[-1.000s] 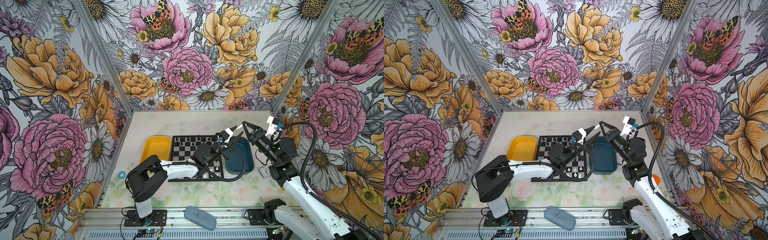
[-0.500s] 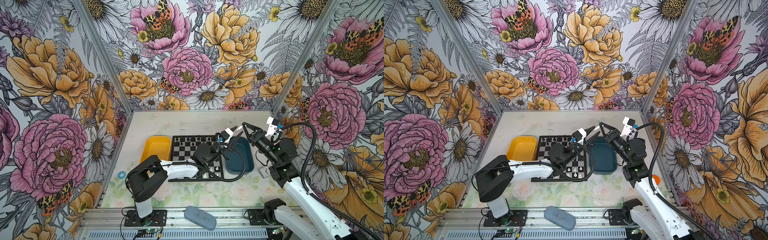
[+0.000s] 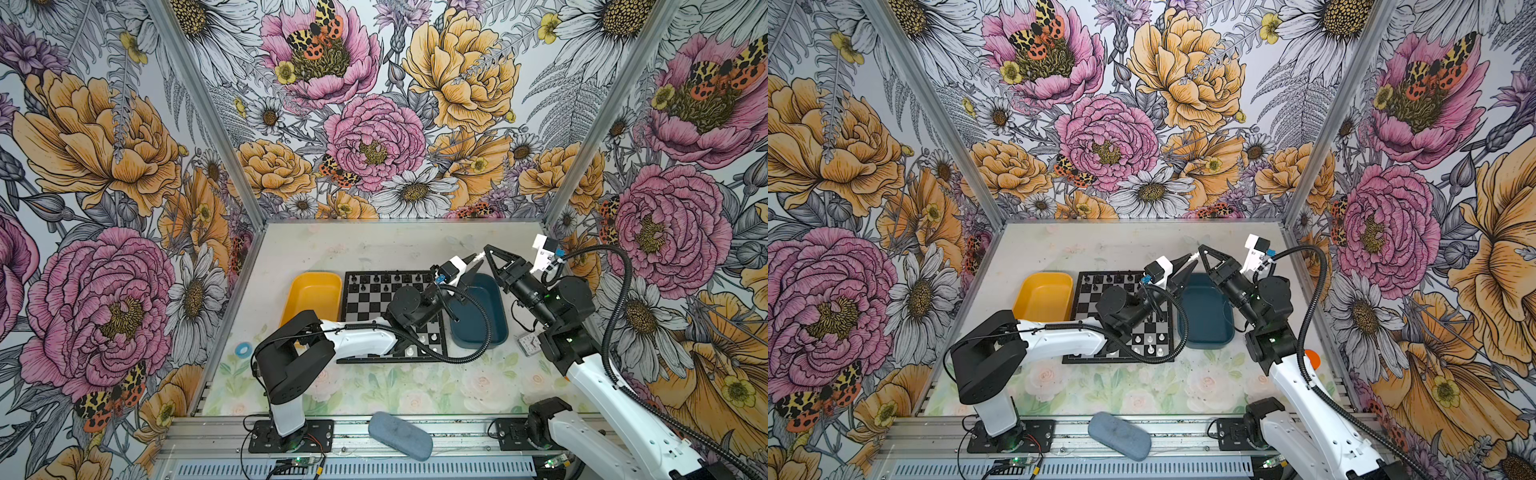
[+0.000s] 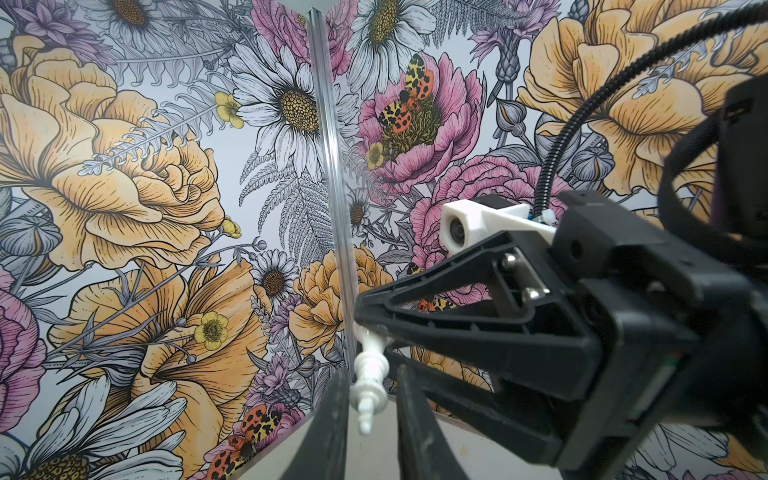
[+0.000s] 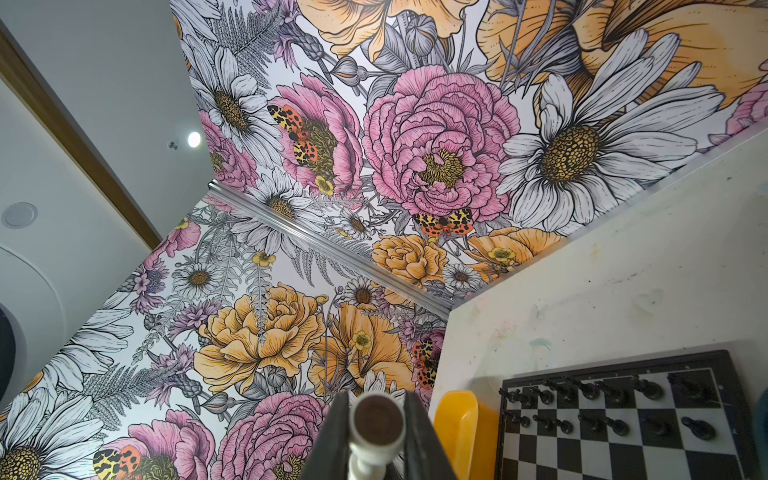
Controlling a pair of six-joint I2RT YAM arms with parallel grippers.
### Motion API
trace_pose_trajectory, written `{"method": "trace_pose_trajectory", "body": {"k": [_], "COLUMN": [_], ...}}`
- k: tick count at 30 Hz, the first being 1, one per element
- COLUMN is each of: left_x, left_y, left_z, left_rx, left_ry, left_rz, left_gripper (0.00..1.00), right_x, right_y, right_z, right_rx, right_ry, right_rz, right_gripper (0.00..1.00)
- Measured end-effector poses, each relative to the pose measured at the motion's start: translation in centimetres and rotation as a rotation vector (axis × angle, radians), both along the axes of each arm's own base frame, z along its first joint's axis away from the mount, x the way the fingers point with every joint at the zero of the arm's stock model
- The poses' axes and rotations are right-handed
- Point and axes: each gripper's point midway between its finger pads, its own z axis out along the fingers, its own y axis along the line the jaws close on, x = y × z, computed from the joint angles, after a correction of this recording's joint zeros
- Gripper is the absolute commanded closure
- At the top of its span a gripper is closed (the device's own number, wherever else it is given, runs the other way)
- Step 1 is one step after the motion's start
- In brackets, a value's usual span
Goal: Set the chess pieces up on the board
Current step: 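Close the left gripper around the pawn held by the right gripper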
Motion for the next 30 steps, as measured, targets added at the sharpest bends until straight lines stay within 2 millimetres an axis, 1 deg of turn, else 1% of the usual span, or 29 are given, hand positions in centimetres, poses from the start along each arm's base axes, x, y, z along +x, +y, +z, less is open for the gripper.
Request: {"method": "trace_pose_trajectory", "body": {"k": [18, 20, 22, 30], "left_x": [0.01, 0.01, 0.01, 0.17], "left_y": [-0.01, -0.01, -0.01, 0.02], "left_z": [-0.03, -0.03, -0.03, -0.18], "left_rx": [0.001, 0.001, 0.001, 0.005], "left_ry": [0.001, 0.001, 0.001, 0.007], "left_rz": [0.0, 0.0, 0.0, 0.008], "left_gripper": [0.91, 0.94, 1.0, 1.0], "right_x": [-0.02, -0.03, -0.03, 0.22], "right_y": [0.04, 0.06, 0.14, 0.25], "right_z": [-0.09, -0.09, -0.13, -0.33], "right_rx": [-0.001, -0.001, -0.002, -0.003], "right_ry": [0.001, 0.001, 0.002, 0.006], "right_rz": [0.003, 0.004, 0.009, 0.011], "right_gripper": [1.0, 1.0, 1.0, 1.0]}}
